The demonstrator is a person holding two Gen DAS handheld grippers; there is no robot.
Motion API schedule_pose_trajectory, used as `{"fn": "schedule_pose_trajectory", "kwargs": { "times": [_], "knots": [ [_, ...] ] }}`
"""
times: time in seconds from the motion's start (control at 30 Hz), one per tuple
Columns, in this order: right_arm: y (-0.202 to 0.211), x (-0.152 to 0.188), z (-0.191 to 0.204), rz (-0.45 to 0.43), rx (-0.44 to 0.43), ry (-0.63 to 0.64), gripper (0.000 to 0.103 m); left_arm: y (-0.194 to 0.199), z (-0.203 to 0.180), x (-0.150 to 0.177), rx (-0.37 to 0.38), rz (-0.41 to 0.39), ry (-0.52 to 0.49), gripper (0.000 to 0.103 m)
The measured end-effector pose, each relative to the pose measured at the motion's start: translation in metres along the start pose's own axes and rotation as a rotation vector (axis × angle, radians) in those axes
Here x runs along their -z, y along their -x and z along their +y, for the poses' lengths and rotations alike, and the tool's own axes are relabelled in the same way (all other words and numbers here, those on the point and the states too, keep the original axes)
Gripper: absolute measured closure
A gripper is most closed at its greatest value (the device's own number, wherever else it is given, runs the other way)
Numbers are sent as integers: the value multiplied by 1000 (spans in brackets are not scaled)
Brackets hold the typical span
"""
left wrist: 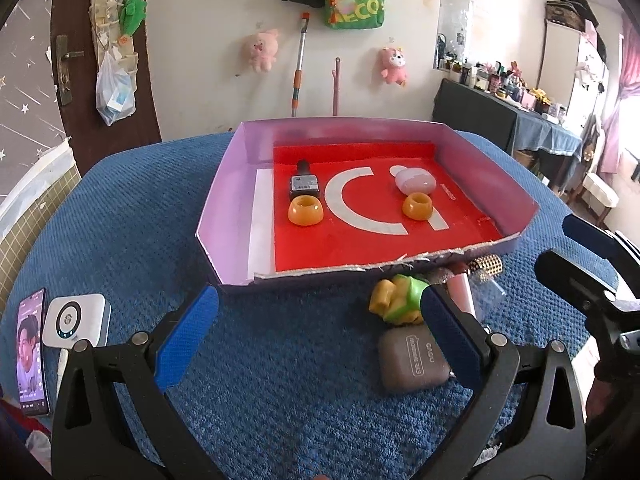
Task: Organize rigid objects
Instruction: 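Move the left gripper down to the brown eye shadow case while the right approaches the silver studded cylinder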
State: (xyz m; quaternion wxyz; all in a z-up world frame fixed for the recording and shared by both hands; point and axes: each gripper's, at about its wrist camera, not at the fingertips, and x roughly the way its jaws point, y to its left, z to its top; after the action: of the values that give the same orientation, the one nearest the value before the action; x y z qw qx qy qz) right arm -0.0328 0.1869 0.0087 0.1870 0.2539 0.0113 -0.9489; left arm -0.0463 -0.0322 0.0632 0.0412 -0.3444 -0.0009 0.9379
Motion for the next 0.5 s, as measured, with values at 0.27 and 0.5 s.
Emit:
{"fn": "schedule_pose_trajectory", "kwargs": {
  "times": [0.27,0.5],
  "knots": [
    [-2,11,-1,36,5,0,26,0,-2,10,33,9,11,0],
    [-7,25,-9,93,-9,-32,36,-1,-10,20,72,32,-1,0]
  ]
}}
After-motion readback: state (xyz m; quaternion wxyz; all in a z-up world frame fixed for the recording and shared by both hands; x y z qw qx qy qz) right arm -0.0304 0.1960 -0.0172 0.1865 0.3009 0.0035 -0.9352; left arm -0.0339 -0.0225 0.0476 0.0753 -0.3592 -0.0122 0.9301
